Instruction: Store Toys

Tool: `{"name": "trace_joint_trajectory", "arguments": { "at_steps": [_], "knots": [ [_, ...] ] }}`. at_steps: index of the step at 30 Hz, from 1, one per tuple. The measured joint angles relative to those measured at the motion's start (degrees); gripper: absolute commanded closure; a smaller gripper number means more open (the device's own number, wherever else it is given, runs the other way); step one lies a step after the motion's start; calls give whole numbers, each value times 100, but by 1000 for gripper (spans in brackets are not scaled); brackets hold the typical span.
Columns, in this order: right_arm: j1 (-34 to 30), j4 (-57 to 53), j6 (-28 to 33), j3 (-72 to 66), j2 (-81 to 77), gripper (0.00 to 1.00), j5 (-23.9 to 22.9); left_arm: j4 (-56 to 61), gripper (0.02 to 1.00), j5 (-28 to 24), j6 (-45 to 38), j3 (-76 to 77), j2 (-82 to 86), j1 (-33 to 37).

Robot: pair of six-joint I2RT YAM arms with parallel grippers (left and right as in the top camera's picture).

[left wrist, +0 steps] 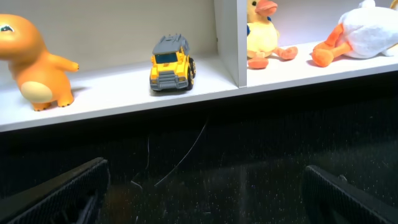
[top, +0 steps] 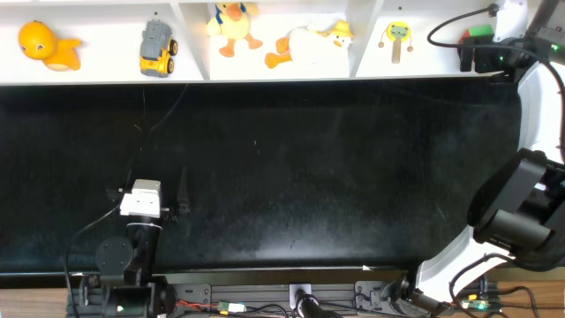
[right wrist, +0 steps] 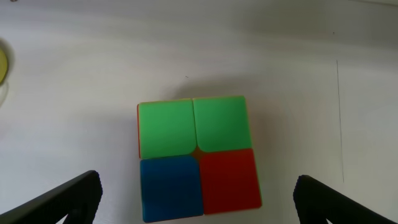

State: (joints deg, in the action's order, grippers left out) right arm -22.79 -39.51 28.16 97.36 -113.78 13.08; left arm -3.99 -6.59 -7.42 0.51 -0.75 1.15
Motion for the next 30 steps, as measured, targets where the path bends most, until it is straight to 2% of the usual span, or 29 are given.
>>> {"name": "trace_joint_trajectory", "arguments": {
  "at_steps": [12,23,30],
  "knots": [
    [0,-52,-168,-278,203,5,-7,0,23,0,0,0,0,0],
    [2,166,-203,-2260,2076,5,-129,0,23,0,0,0,0,0],
    [186,920,-205,-3617,3279,5,-297,0,20,0,0,0,0,0]
  ]
}}
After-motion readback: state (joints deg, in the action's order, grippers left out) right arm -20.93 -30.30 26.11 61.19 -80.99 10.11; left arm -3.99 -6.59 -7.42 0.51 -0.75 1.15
